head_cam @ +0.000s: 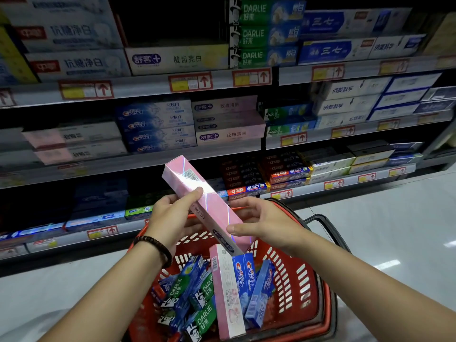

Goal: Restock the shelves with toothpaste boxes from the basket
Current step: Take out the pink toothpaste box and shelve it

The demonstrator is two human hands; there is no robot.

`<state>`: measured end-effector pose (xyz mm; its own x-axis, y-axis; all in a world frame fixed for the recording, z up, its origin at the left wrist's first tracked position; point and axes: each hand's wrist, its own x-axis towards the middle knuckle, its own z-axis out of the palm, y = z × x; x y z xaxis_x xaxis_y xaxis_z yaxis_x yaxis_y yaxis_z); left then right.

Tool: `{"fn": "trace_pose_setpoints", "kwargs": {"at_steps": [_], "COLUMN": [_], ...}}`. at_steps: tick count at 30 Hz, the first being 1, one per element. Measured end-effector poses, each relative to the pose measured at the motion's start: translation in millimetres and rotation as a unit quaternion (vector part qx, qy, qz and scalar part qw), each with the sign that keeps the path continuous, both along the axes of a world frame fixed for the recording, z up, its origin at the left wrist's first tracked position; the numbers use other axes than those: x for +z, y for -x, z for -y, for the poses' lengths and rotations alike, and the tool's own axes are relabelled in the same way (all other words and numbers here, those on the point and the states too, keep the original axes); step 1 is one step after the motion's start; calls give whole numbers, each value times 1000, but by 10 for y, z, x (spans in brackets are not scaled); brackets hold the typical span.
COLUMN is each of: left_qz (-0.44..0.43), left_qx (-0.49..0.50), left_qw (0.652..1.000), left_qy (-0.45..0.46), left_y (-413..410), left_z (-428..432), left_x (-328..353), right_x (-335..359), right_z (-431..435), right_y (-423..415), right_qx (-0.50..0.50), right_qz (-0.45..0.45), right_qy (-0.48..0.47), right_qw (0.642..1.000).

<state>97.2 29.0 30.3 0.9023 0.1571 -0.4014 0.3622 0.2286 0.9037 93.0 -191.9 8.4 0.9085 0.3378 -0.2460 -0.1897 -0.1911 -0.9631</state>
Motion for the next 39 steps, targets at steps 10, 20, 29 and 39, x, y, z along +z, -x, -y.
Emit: {"fn": "trace_pose_setpoints", "kwargs": {"at_steps": [10,20,29,39], "left_qz": [-10,-9,-5,-2], "left_qx": [35,45,24,-19], "left_qw": [999,998,999,999], "left_qy": [36,51,37,50], "left_y": [4,-6,9,33], "left_z": [-51,-59,-40,18], "left_x": [43,38,47,3], "right_x": [57,118,92,86], "right_z": [39,37,39,14], "right_y": [45,56,51,35], "right_qx": [54,25,-8,-46], "right_qz": [68,98,73,-55], "right_qy": [100,127,78,-58], "right_qw": [991,987,994,996]}}
